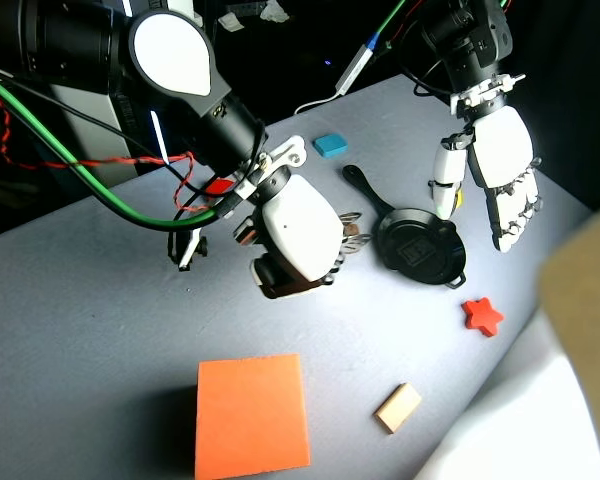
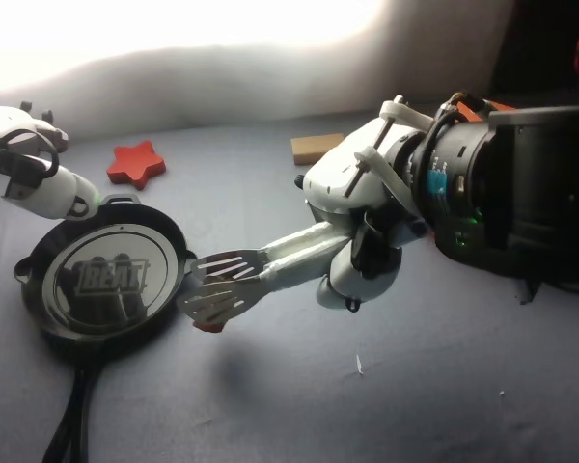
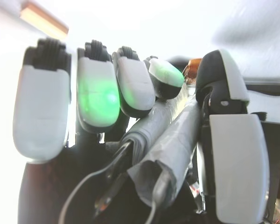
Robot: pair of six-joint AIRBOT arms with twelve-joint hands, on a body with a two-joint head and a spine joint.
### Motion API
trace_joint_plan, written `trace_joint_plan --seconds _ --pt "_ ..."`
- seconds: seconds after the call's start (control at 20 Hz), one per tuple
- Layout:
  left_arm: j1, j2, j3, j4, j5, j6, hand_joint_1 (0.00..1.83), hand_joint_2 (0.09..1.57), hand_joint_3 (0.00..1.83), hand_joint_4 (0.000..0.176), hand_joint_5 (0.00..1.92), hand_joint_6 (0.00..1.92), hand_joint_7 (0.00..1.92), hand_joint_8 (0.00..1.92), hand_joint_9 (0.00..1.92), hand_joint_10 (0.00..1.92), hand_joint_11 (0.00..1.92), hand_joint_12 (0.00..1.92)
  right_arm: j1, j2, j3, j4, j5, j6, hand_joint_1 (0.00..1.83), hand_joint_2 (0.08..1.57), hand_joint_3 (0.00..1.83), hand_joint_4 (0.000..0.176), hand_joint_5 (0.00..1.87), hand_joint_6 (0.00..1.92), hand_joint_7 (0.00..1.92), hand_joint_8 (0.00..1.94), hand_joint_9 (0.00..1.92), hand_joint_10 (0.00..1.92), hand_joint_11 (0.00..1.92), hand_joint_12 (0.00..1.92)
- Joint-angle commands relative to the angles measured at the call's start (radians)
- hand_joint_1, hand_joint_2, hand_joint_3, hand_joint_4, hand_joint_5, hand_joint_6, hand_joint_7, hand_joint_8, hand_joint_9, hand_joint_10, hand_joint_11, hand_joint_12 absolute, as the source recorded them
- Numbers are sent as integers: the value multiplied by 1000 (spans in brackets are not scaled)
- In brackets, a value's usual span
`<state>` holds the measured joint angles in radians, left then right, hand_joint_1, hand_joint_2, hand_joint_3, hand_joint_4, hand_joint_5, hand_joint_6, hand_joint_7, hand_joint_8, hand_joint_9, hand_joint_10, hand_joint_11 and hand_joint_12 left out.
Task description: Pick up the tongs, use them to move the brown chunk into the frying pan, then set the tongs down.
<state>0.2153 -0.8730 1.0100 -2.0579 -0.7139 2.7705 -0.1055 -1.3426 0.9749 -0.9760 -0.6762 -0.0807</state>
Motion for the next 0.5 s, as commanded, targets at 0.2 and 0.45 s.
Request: trace_joint_plan --seconds 0.2,0.45 --pt "13 4 25 56 16 2 269 1351 0 25 112 2 166 2 178 6 0 502 48 -78 120 -53 92 21 884 1403 0 176 1316 1921 1476 1941 1541 1921 1632 1921" --pt "37 -13 98 56 40 2 246 1362 3 30 65 0 120 0 129 1 0 400 50 -180 243 -69 144 26 861 1416 4 176 1306 1921 1474 1941 1538 1921 1615 1921"
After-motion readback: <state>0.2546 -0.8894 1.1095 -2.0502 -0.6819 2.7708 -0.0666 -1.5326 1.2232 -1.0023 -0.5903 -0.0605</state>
